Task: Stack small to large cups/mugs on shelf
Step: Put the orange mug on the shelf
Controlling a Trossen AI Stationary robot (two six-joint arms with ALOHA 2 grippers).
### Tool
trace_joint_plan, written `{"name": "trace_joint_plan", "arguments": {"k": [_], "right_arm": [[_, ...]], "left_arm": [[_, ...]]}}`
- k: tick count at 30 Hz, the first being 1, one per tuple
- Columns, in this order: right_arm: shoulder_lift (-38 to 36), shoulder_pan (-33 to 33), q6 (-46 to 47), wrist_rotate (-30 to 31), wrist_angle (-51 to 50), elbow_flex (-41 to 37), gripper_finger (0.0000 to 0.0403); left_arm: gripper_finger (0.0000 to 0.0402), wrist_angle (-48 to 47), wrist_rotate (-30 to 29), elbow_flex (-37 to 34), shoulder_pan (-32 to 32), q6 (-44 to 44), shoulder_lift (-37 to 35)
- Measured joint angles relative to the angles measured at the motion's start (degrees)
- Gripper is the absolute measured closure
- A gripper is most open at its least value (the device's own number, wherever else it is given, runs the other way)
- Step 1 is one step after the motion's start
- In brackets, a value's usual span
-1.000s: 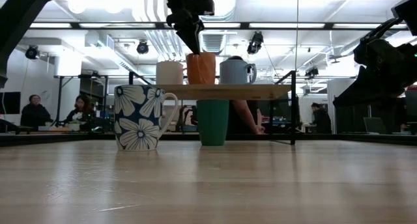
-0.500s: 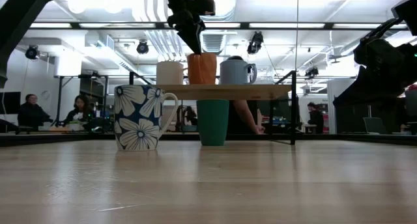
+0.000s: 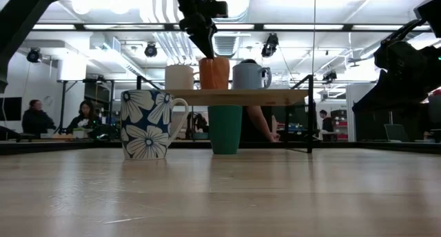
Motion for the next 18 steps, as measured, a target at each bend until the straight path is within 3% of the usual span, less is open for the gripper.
{"name": "trace_joint_plan", "arguments": {"k": [18], "right_arm": [[0.0,0.0,0.3,0.0,0.0,0.0,0.0394]], "left_arm": [[0.0402,0.1,0.1,0.0,0.6,0.0,0.0]]}}
